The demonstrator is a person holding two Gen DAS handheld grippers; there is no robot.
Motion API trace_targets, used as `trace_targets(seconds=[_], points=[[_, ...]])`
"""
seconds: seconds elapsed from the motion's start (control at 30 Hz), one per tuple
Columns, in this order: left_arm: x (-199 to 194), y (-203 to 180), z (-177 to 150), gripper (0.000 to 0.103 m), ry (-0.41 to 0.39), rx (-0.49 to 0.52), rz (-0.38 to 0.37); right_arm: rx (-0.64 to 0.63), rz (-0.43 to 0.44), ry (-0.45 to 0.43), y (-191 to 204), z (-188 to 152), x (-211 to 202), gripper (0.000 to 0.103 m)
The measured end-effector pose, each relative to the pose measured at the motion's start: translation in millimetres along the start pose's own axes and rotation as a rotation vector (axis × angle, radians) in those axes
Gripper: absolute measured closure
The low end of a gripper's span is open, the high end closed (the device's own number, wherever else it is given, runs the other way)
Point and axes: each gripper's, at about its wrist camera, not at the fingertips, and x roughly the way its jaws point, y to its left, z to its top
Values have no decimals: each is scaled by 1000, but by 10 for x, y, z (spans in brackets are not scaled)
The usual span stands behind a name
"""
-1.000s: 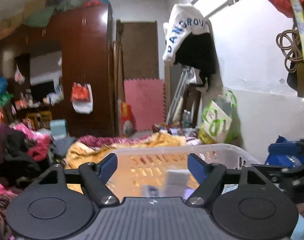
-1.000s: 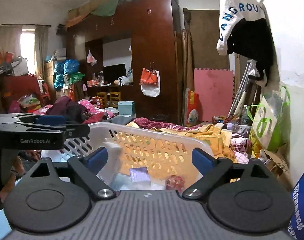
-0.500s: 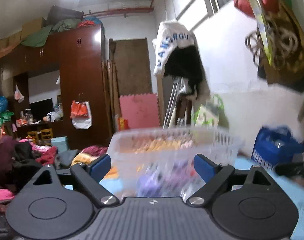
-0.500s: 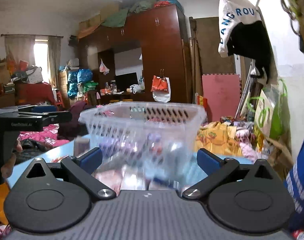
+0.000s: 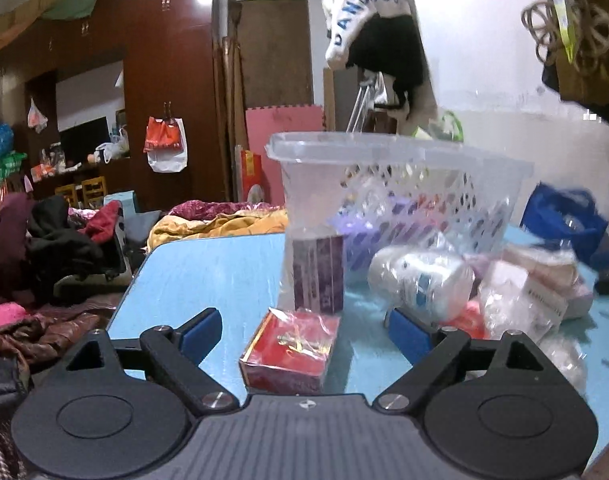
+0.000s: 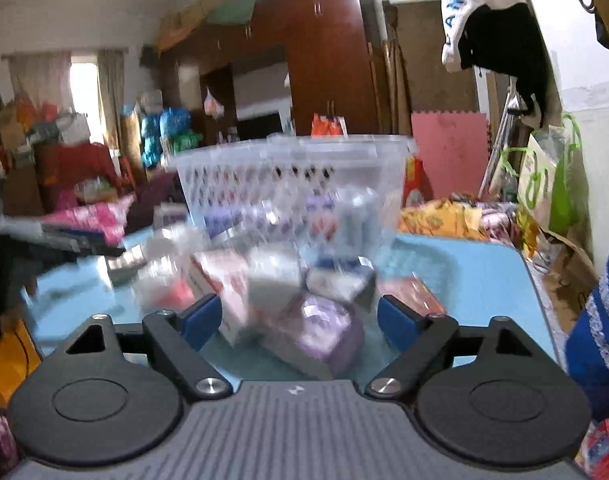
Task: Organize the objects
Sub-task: 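Grasp the red wrapped box with left tool while right tool grasps a clear-wrapped item, then carry both held items over the white basket and open both tools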
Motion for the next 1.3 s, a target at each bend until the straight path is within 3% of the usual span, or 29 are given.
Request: trace_targets(seconds=[0.07, 0.13, 0.17, 0.2, 0.33, 0.47, 0.53, 0.6, 1.03, 1.3], points=[[23, -44, 2, 10, 19, 22, 7, -14, 19, -6, 55, 40, 39, 18], [4, -104, -14, 10, 23, 44, 6, -41, 14, 36, 120, 92, 175, 38], [19, -121, -11, 10, 34, 55, 12, -41, 20, 66, 130, 86, 233, 56], [37, -125, -17, 10, 47, 60, 18, -33, 29, 93, 130, 90, 311, 61], [86, -141, -18, 10, 94, 68, 18, -11, 7, 89, 139, 43, 353, 62], [152, -186, -42, 14, 151, 84, 34, -66, -40, 75, 245, 8, 275, 65], [156, -209, -56, 40, 151, 82, 63, -87, -59, 53, 310, 16, 228, 65], [135, -201, -67, 49, 133, 70, 62, -105, -72, 33, 348, 17, 162, 65], [-249, -187, -220, 49, -82, -26, 29, -44, -71, -36, 185, 0, -51, 65], [-415, -256, -48, 49, -173, -51, 1, -32, -65, -83, 174, 83, -117, 65]])
